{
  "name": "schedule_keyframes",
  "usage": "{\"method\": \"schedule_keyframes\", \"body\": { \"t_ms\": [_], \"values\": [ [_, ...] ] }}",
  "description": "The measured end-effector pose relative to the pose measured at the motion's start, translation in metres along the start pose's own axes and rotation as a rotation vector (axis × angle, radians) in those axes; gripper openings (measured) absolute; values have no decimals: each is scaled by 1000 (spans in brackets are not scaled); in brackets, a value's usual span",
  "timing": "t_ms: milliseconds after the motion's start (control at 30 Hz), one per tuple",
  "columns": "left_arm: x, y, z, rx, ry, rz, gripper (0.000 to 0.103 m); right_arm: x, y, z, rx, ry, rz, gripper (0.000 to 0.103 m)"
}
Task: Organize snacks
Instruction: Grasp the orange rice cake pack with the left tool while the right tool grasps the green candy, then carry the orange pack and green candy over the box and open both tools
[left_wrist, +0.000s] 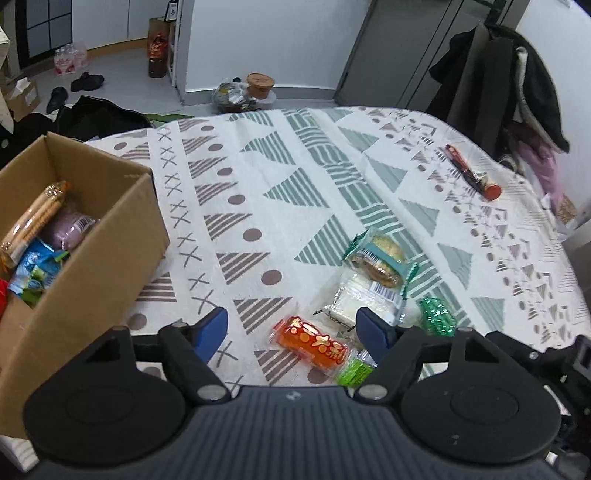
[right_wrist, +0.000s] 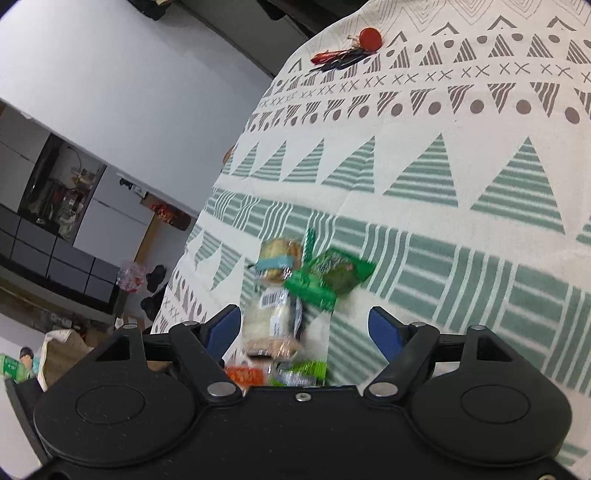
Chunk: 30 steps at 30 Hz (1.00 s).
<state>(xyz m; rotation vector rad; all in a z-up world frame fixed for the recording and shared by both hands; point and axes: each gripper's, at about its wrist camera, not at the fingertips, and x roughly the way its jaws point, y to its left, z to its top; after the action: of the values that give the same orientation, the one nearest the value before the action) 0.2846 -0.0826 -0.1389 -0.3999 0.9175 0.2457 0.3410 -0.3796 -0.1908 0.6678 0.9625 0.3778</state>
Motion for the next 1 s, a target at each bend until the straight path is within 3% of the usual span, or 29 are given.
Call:
{"method": "schedule_keyframes", "body": {
  "t_ms": [467,733,800,867,933,1000],
  "values": [
    [46,-2,-10,-61,96,71,63,38,-5,21,12,23,-10,76],
    [47,5,-16,-53,112,82,45,67,-4,27,27,60,-53,76],
    [46,6,-15,-50,120,89,29,69,-1,27,0,72,-70,72],
    [46,9,-15,-53,127,77,21,68,1,25,-30,76,-106,55],
    [45,10,-14,-46,130,67,20,67,-1,23,-33,95,-117,40],
    [44,12,-14,-46,131,59,18,64,-5,21,-11,112,-102,38]
  ]
}}
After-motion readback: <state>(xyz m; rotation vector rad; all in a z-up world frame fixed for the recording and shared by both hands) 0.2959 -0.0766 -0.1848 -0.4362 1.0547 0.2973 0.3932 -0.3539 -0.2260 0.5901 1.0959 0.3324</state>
